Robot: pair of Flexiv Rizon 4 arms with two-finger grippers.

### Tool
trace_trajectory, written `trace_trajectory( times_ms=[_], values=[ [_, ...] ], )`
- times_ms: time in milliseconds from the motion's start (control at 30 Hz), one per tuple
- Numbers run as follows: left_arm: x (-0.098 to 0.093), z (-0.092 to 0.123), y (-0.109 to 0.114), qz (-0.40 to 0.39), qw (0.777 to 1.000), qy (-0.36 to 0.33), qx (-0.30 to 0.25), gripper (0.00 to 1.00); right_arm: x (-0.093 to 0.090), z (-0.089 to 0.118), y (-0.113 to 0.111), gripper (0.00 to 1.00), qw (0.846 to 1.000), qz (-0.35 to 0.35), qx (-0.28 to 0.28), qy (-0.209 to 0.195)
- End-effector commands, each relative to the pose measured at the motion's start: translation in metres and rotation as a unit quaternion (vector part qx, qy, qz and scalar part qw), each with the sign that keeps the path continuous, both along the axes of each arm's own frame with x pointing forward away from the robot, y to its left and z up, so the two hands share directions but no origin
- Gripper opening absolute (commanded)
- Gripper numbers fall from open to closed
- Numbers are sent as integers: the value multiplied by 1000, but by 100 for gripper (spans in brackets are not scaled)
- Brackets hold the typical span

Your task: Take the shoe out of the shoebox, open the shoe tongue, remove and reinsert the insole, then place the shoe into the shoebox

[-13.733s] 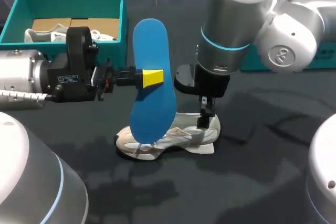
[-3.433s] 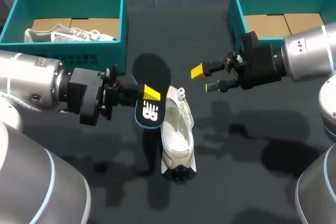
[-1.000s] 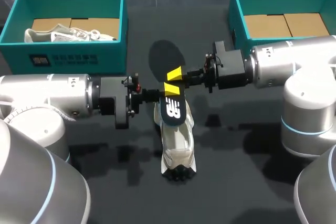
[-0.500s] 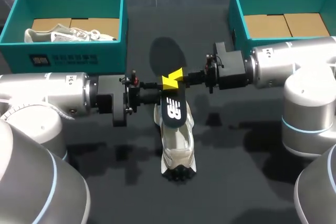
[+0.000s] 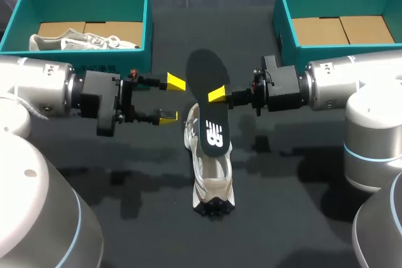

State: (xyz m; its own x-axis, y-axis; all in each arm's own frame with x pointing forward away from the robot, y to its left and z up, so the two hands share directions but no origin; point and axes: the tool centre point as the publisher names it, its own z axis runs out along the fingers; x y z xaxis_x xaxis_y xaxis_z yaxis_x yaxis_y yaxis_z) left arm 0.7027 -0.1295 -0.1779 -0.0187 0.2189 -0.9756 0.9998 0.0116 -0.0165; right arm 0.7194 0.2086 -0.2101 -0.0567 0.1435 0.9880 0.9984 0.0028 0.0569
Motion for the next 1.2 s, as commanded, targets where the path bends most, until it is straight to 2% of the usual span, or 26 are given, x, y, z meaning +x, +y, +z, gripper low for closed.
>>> trace_trajectory(
  times_ms=[33, 600, 700, 833, 933, 1033, 1200],
  values=[
    [1, 10, 20, -10, 1000, 3, 20, 100, -2, -1, -1, 0, 1000, -3, -1, -2],
    [1, 10, 20, -10, 1000, 3, 20, 100, -2, -1, -1, 0, 1000, -3, -1, -2],
    [10, 14, 30, 9, 999, 3, 34, 100, -2, -1, -1, 0, 1000, -3, -1, -2],
    [27, 26, 42, 21, 994, 36, 98, 100, -2, -1, -1, 0, 1000, -3, -1, -2],
    [38, 38, 43, 20, 983, 63, 173, 100, -2, -1, -1, 0, 1000, -3, -1, -2],
    [44, 46, 37, 22, 965, 97, 241, 100, -2, -1, -1, 0, 1000, -3, -1, -2],
    [50, 53, 21, 17, 940, 105, 324, 100, -2, -1, -1, 0, 1000, -3, -1, -2]
  ],
)
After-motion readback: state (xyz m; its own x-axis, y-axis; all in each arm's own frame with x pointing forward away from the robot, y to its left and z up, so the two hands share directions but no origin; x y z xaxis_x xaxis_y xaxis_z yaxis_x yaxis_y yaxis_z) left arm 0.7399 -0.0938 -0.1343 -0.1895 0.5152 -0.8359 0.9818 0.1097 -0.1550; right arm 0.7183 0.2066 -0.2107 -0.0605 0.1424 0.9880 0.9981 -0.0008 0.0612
